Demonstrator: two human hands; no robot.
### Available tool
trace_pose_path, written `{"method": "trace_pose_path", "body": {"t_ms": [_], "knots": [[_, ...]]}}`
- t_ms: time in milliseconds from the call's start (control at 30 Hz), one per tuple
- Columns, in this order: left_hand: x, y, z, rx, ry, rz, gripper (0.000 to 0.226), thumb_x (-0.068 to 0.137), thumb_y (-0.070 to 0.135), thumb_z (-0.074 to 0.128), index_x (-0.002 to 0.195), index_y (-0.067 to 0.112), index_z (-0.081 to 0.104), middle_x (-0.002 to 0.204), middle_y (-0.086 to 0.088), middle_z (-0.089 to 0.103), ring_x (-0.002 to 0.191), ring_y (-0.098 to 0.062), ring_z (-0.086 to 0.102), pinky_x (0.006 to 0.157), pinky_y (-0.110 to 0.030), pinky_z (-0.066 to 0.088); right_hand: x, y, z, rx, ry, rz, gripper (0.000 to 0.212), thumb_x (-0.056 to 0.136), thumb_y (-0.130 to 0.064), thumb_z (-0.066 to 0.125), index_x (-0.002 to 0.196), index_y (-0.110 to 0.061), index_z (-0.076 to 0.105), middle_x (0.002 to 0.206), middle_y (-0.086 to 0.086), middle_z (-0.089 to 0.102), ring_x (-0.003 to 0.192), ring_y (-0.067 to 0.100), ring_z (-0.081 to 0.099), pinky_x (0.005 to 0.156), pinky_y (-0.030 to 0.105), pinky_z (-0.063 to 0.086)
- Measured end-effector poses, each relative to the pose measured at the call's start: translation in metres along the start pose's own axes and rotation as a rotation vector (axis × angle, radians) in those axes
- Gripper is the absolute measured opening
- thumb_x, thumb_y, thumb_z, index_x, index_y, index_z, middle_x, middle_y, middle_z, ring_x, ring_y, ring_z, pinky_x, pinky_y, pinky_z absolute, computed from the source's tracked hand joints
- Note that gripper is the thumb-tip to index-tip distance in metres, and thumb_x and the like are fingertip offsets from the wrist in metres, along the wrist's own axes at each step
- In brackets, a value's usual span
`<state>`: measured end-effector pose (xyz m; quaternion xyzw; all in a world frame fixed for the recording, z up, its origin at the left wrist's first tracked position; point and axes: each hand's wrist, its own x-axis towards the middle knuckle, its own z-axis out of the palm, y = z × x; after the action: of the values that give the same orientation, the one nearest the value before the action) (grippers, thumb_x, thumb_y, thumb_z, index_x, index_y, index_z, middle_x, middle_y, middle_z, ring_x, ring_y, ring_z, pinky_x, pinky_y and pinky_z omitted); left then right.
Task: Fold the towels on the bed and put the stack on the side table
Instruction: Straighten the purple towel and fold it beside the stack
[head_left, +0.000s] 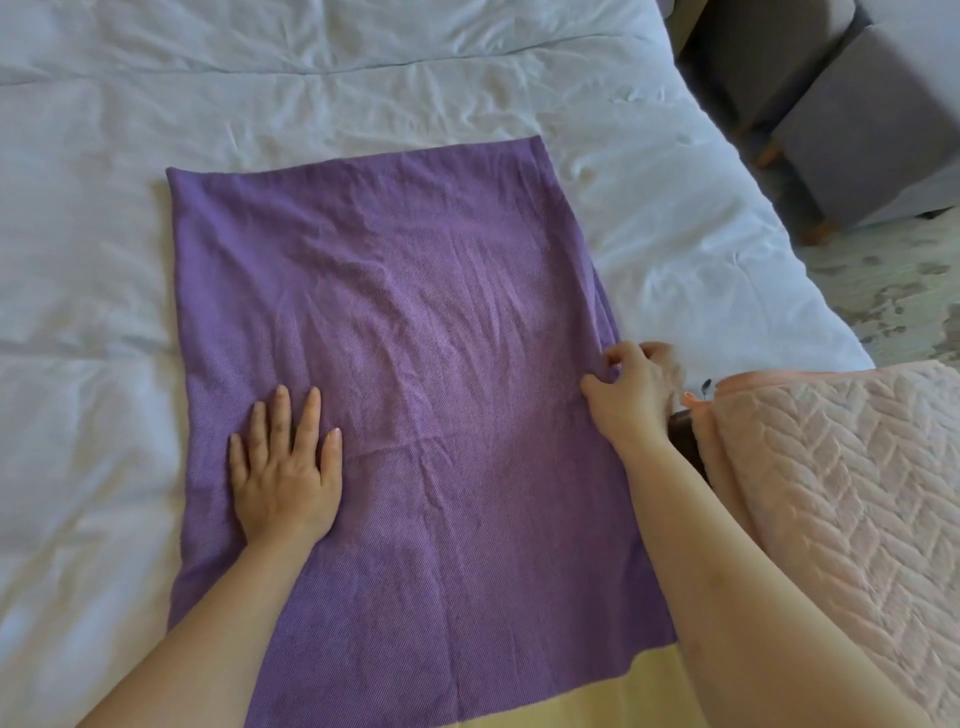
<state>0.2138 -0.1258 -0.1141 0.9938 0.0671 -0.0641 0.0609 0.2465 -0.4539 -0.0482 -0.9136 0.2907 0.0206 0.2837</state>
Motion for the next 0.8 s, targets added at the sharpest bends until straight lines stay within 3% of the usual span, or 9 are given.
{"method": "trace_pose_path", "body": {"t_ms": [67,133,267,333,467,567,633,700,800], "knots": [[0.000,0.000,0.000,0.005,-0.001,-0.003,0.066,0.092,0.057,0.009,0.151,0.030,0.019,0.159,-0.004,0.020,0.146,-0.028,0.017,0.117,-0.050,0.011,-0.002,0.002,0.002,0.114,-0.023,-0.011,0.022,0.081,-0.015,0.062,0.075,-0.022,0.042,0.085,-0.002,0.047,0.080,0.021,0.045,0.059,0.028,0.032],[0.000,0.000,-0.001,0.011,-0.009,-0.005,0.067,0.092,0.058,0.007,0.152,0.031,0.018,0.160,-0.004,0.018,0.146,-0.028,0.016,0.118,-0.050,0.010,-0.001,0.007,0.003,0.189,-0.081,0.047,0.021,0.086,-0.018,0.060,0.082,-0.018,0.040,0.075,-0.003,0.045,0.070,0.019,0.045,0.052,0.029,0.031],[0.001,0.000,-0.001,0.012,-0.011,-0.002,0.068,0.091,0.059,0.006,0.152,0.031,0.018,0.160,-0.004,0.018,0.146,-0.028,0.015,0.117,-0.049,0.009,0.003,0.015,-0.006,0.293,-0.124,0.132,0.037,0.083,-0.029,0.071,0.103,-0.017,0.042,0.091,-0.002,0.050,0.082,0.020,0.052,0.069,0.034,0.045],[0.001,-0.001,-0.001,0.015,-0.014,0.000,0.068,0.091,0.059,0.006,0.151,0.031,0.018,0.159,-0.004,0.019,0.146,-0.028,0.016,0.117,-0.050,0.010,0.004,0.015,-0.009,0.193,-0.104,0.117,0.041,0.082,-0.029,0.072,0.111,-0.017,0.046,0.098,0.000,0.053,0.088,0.023,0.054,0.072,0.033,0.042],[0.000,0.000,-0.003,0.014,-0.012,0.013,0.067,0.092,0.058,0.010,0.151,0.028,0.024,0.158,-0.007,0.024,0.145,-0.031,0.021,0.116,-0.052,0.013,-0.001,0.015,-0.010,-0.143,0.144,-0.064,0.034,0.089,-0.004,0.048,0.121,-0.015,0.045,0.121,0.011,0.046,0.085,0.025,0.046,0.073,0.031,0.034],[-0.006,0.003,-0.007,-0.004,-0.030,0.020,0.067,0.092,0.054,0.015,0.149,0.023,0.030,0.156,-0.011,0.028,0.142,-0.035,0.026,0.114,-0.055,0.018,-0.003,0.016,-0.009,-0.234,0.155,-0.122,0.039,0.088,0.000,0.043,0.125,-0.012,0.049,0.133,0.013,0.043,0.107,0.032,0.046,0.086,0.035,0.035],[-0.011,0.004,-0.009,-0.005,-0.044,0.026,0.067,0.092,0.053,0.015,0.150,0.022,0.029,0.156,-0.011,0.027,0.142,-0.036,0.026,0.114,-0.055,0.019,0.002,0.010,-0.004,-0.205,0.134,-0.190,0.043,0.092,-0.009,0.046,0.135,-0.015,0.044,0.145,0.009,0.035,0.128,0.032,0.035,0.101,0.039,0.032],[-0.019,0.004,-0.009,0.013,-0.061,0.062,0.066,0.093,0.055,0.013,0.151,0.025,0.024,0.158,-0.009,0.024,0.143,-0.035,0.023,0.115,-0.055,0.017,0.008,0.000,0.004,-0.193,0.050,-0.341,0.050,0.099,-0.034,0.038,0.147,-0.026,0.028,0.158,-0.004,0.016,0.146,0.020,0.009,0.115,0.037,0.015],[-0.034,0.000,-0.006,0.042,-0.073,0.091,0.065,0.093,0.058,0.011,0.152,0.031,0.015,0.160,-0.004,0.018,0.146,-0.031,0.019,0.116,-0.053,0.013,0.003,0.004,0.024,-0.360,-0.217,-0.550,0.062,0.098,-0.057,0.017,0.153,-0.032,0.003,0.160,-0.014,-0.007,0.146,0.010,-0.015,0.117,0.033,-0.005]]}}
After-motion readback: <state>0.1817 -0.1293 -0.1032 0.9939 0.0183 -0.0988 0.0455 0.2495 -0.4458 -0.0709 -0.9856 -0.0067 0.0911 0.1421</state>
